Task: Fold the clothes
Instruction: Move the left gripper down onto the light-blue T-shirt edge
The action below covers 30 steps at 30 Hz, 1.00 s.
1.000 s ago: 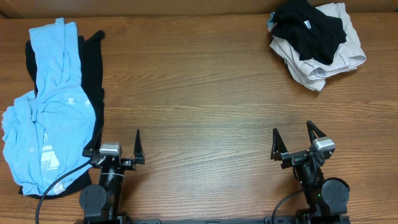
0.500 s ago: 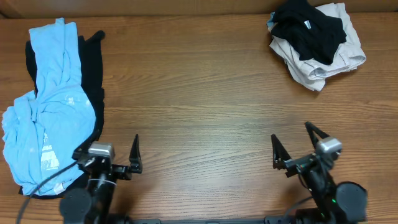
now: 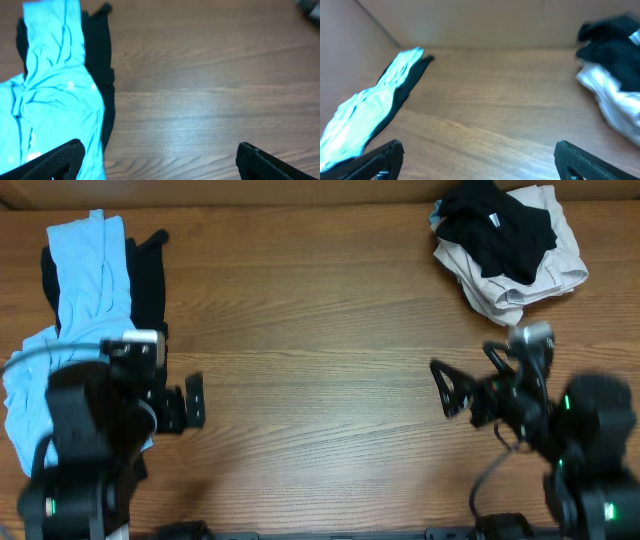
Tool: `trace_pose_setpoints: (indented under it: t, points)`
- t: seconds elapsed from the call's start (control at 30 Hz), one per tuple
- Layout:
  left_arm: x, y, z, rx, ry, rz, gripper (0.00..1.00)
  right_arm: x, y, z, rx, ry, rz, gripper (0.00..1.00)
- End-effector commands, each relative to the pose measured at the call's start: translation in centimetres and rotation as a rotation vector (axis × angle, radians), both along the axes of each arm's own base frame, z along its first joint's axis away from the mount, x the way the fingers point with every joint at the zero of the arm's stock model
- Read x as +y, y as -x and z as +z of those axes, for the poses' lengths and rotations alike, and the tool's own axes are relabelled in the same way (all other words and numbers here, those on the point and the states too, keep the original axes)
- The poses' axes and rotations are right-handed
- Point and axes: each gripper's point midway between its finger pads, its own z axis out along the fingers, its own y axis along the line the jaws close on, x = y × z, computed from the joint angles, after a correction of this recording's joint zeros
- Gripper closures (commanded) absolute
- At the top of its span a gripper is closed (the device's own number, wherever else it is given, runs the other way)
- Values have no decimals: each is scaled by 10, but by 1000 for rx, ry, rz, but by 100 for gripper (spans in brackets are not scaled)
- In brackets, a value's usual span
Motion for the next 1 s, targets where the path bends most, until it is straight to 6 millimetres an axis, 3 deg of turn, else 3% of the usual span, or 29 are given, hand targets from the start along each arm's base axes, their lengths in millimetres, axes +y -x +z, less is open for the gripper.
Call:
trace_pose_setpoints:
  t: [0.0, 0.13, 0.23, 0.37, 0.5, 0.7, 0.83, 0.97]
  points:
    - [1, -15, -11, 75, -37, -41, 0, 15, -20, 6, 54, -38, 76, 0]
    - [4, -33, -46, 217, -16, -22, 0, 31, -47, -17, 147, -83, 156, 0]
    - [15, -38, -76, 351, 26, 94, 0, 43, -58, -41, 242, -121, 215, 0]
    - [38, -23, -119, 571, 51, 281, 23, 46, -70, -81, 389, -135, 220, 0]
    - [64, -5, -162, 701, 101, 447, 27, 47, -74, -111, 497, -137, 213, 5]
    - [92, 23, -198, 748, 169, 616, 27, 47, -78, -133, 568, -136, 206, 9]
    - [117, 44, -219, 746, 181, 834, 27, 42, -80, -140, 574, -109, 177, 9]
    - [133, 46, -241, 674, 216, 928, 24, 35, -81, -145, 584, -77, 141, 9]
